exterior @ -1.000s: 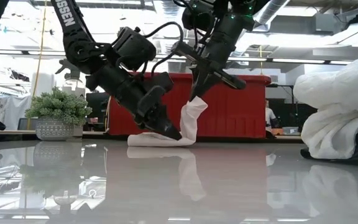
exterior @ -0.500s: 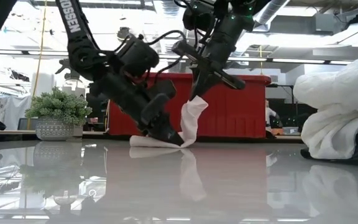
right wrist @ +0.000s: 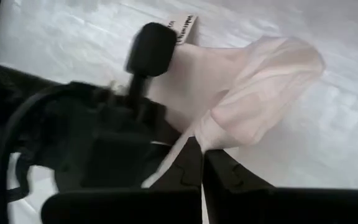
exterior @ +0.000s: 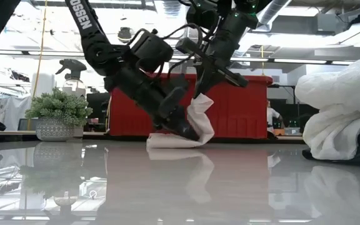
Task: Fold Laundry from Bin
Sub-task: Fold the white underwear
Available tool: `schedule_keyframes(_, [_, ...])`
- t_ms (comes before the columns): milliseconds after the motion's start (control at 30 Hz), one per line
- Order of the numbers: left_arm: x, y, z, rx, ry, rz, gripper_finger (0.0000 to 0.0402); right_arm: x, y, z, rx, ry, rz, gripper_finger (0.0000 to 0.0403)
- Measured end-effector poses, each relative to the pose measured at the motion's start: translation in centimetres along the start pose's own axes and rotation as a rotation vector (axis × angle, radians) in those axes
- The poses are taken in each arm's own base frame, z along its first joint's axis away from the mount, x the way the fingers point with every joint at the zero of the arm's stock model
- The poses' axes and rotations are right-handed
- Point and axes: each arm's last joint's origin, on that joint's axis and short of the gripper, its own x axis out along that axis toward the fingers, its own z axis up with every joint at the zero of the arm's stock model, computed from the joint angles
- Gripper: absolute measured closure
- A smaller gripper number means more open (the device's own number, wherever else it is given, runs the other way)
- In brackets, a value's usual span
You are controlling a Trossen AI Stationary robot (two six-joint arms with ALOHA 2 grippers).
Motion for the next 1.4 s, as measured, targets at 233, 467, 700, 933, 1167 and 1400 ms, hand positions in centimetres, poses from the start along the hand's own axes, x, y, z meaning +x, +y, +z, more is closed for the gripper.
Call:
schedule_keyframes(233, [-1.9,0.4,0.1,0.052,0.149,0.02,0.0401,0.0,-0.4,0.6,-0.003,-0.013,-0.002,0.0381])
schedule_keyframes(467, [-4.3,0.7,1.8,0.071,0.155,-0.016,0.0401,-0.8,-0.5,1.9,0.004,-0.071,0.047,0.0381])
schedule_keyframes(700, [-6.0,2.3,0.9,0.151,0.246,0.068,0.0401,-0.6,-0.9,2.0,0.01,-0.06,0.026,0.0382])
schedule_keyframes(933, [-6.5,4.5,-1.5,0.075,0.099,0.121,0.0401,-0.6,-0.9,2.0,0.01,-0.061,0.028,0.0382])
schedule_keyframes(1167, [-6.7,4.7,-2.3,0.072,0.119,0.148,0.0401,-0.6,-0.9,2.0,0.01,-0.059,0.025,0.0382])
schedule_keyframes(1400, [-5.8,4.9,-3.2,0.076,0.139,0.143,0.0401,-0.6,-1.0,2.2,0.013,-0.062,0.025,0.0382])
